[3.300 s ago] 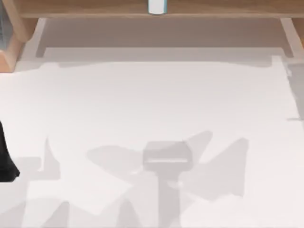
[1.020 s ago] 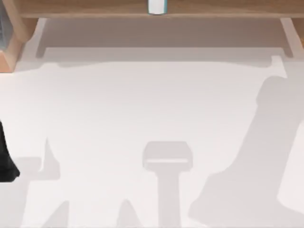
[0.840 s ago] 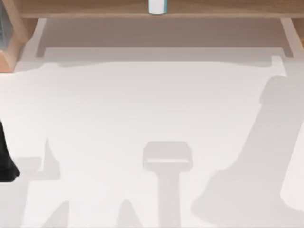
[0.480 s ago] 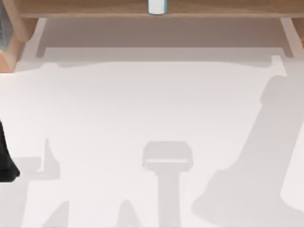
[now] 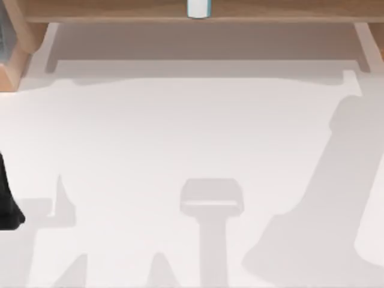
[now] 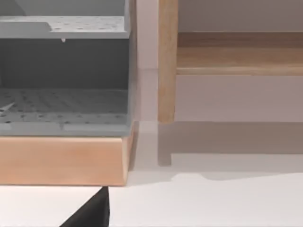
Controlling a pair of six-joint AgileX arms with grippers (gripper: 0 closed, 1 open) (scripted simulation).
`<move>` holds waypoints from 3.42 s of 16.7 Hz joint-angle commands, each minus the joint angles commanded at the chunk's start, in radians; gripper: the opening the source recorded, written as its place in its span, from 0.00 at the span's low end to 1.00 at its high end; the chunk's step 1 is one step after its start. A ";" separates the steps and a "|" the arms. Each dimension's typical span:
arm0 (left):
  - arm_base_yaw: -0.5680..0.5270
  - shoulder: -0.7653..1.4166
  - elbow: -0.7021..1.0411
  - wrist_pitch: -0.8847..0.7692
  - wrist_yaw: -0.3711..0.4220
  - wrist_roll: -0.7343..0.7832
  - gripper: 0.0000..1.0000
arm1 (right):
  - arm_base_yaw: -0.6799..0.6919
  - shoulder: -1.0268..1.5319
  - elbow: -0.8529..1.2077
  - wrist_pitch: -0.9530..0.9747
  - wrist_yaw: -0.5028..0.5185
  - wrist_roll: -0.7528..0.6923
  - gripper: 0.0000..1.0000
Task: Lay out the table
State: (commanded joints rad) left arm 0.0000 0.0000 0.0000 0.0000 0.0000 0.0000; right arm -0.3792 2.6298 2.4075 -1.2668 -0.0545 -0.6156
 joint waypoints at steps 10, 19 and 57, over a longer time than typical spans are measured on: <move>0.000 0.000 0.000 0.000 0.000 0.000 1.00 | 0.000 0.000 0.000 0.000 0.000 0.000 0.00; 0.000 0.000 0.000 0.000 0.000 0.000 1.00 | -0.006 -0.203 -0.064 0.013 0.042 -0.005 0.00; 0.000 0.000 0.000 0.000 0.000 0.000 1.00 | -0.256 -1.464 -1.874 0.406 -0.006 -0.010 0.00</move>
State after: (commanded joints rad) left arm 0.0000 0.0000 0.0000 0.0000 0.0000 0.0000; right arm -0.6353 1.1662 0.5337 -0.8605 -0.0608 -0.6259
